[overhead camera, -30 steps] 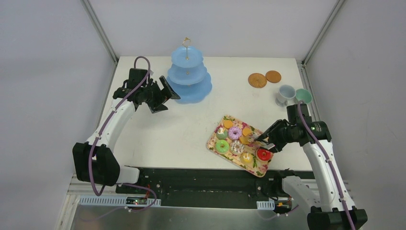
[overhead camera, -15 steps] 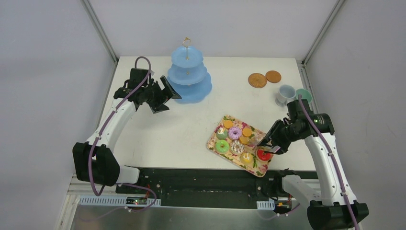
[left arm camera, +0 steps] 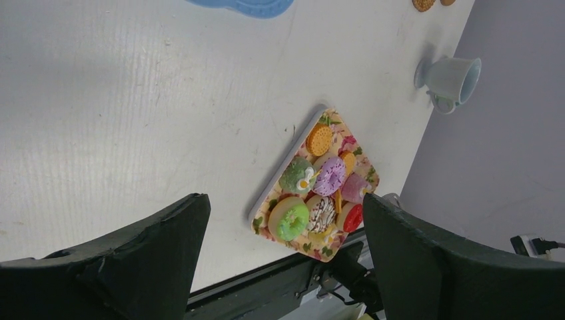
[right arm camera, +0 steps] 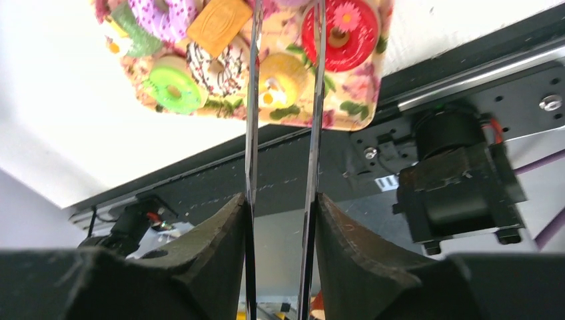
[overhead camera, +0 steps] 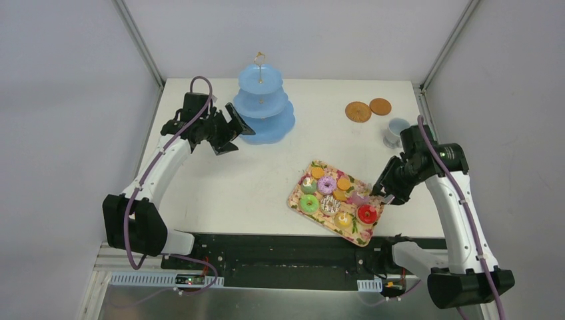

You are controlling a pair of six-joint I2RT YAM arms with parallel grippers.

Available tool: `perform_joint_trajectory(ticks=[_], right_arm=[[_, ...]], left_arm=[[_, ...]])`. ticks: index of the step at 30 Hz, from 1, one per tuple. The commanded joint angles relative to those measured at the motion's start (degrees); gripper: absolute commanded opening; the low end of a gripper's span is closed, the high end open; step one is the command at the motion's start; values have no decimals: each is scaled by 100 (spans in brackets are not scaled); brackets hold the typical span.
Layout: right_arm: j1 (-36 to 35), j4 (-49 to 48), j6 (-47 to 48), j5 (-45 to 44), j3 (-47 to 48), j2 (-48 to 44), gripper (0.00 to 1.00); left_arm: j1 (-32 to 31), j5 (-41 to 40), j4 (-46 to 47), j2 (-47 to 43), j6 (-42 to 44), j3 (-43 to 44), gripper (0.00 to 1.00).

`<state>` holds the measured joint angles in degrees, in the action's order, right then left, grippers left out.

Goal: Serve the afternoon tea

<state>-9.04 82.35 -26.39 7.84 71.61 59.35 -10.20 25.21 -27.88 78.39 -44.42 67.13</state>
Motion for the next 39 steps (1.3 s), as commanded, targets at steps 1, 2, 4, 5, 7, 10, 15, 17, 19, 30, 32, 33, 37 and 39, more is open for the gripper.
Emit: perform_joint_trajectory(ticks=[1,2,4,5,7,10,15,17,19,30,32,33,37,39], right_arm=[[-29,-11,219,-677,227,188,43],[-28,-73,226,-630,173,217,43],[-28,-192,223,-496,67,280,43],[-32,-267,222,-446,30,314,44],[-28,-377,220,-399,9,367,44],[-28,-472,300,-366,6,462,44],[-34,-533,536,-183,-47,672,46],[-37,-540,577,-196,-6,736,46],[-43,-526,582,-180,-10,780,47],[-280,-445,469,-316,-28,973,49],[-328,-430,415,-331,-64,966,49],[-353,-430,386,-330,-91,957,49],[-447,-415,312,-378,-199,923,49],[-492,-373,265,-493,-184,920,50]], left_arm=[[-44,16,117,34,-62,290,89],[-48,14,109,48,-60,306,89],[-44,12,115,55,-53,330,89],[-44,10,107,60,-53,335,89],[-44,-3,103,60,-32,351,89],[-44,-2,98,85,-15,353,89],[-44,12,125,155,-7,409,89],[-44,3,125,174,-6,436,89],[-44,-1,137,183,-18,444,89],[-44,-30,162,247,-22,472,89],[-44,-37,164,251,-16,459,89],[-44,-34,170,255,-21,451,89],[-44,-32,182,277,-5,463,89],[-44,-10,177,299,7,476,89]])
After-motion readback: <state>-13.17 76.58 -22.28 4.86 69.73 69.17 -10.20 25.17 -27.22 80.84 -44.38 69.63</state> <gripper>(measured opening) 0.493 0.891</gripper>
